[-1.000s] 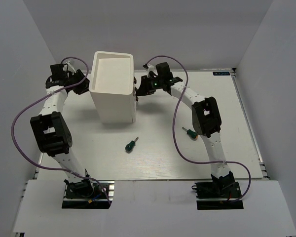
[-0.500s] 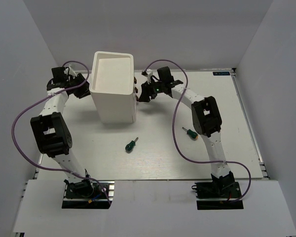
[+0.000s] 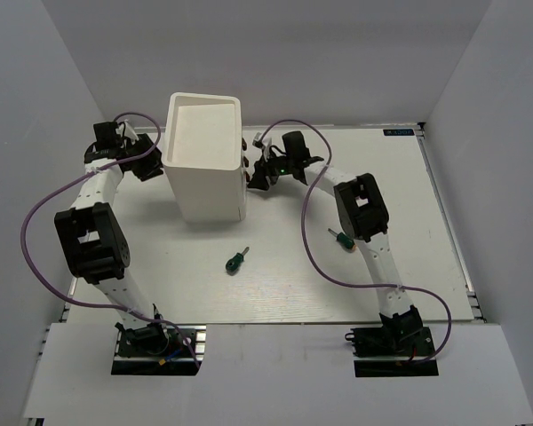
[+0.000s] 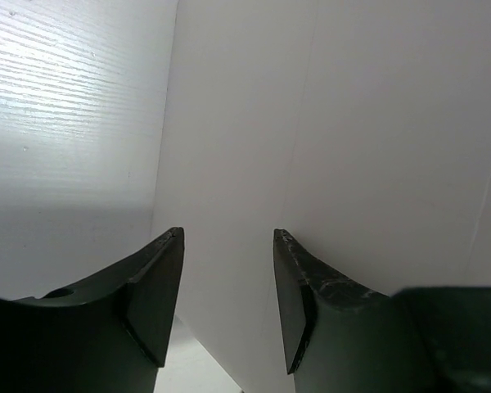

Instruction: Sort the tools into containers

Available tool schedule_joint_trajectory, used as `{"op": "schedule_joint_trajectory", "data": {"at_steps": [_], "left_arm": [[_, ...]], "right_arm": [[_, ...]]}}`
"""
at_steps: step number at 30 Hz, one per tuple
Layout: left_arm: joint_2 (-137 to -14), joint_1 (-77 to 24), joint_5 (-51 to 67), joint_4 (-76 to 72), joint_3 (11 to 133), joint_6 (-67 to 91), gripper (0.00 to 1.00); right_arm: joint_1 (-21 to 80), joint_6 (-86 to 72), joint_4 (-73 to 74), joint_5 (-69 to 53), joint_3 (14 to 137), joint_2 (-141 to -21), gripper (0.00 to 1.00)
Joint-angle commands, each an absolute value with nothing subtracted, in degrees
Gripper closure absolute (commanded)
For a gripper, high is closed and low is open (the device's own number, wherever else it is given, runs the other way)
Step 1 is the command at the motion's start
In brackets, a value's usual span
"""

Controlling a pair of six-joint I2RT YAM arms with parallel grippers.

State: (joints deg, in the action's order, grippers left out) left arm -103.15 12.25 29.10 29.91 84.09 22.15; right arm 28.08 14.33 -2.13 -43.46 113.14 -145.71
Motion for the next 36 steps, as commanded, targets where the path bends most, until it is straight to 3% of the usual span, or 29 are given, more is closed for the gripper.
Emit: {"op": "schedule_joint_trajectory", "data": {"at_steps": [1, 16, 25, 36], "left_arm": [[-98.5, 10.7, 32.4, 31.6, 84.2, 22.3, 0.41], [-97.4, 10.7, 31.9, 31.6, 82.4, 22.9, 0.33], [-96.9, 10.7, 30.8, 31.6, 81.3, 22.9, 0.27], [-96.9, 11.2, 30.8, 31.6, 80.8, 23.4, 0.26]], "right_arm": [[26.6, 17.0, -7.6, -46.0, 115.9, -147.3, 0.4], [25.4, 15.7, -16.5, -52.8, 114.3, -147.7, 0.4], [24.2, 21.9, -17.4, -60.3, 106.3, -144.2, 0.35], [24.0, 21.4, -16.6, -60.6, 113.9, -147.7, 0.32]]}}
